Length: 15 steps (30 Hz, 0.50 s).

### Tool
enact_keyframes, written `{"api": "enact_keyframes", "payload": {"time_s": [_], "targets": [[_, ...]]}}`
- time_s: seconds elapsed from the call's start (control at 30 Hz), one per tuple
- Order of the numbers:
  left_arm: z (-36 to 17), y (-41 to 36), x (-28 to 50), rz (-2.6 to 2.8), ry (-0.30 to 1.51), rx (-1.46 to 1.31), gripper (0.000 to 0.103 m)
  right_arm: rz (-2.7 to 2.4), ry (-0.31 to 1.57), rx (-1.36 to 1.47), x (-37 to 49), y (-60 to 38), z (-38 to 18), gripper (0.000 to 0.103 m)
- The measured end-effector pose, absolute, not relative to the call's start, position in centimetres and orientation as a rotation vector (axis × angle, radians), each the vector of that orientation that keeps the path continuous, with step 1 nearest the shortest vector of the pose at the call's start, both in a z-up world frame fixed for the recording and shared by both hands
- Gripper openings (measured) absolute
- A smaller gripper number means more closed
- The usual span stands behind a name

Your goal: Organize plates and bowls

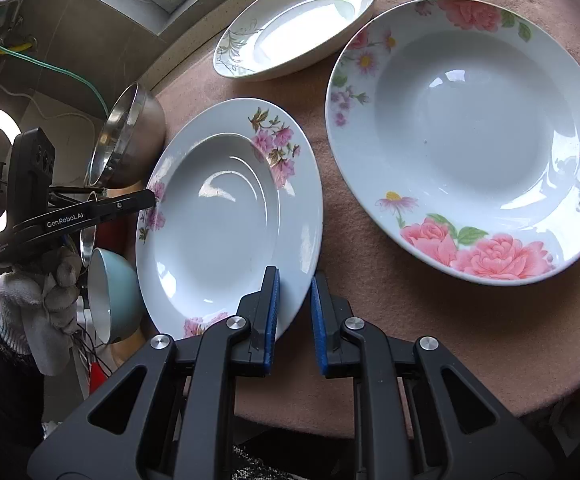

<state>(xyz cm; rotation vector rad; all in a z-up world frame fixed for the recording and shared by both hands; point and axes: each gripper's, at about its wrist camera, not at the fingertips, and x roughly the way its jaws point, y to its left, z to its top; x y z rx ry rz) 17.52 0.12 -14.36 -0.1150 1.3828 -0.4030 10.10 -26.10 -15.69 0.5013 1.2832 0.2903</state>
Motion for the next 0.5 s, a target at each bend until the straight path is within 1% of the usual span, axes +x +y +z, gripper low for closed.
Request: {"api": "enact_keyframes", "payload": {"time_s": [0.5], "targets": [[-14.3,-0.7,15.9,-0.399,1.389,-0.093,0.018,0.307,1.305,0.465,9.3,-25.4,-15.6,0.016]]}}
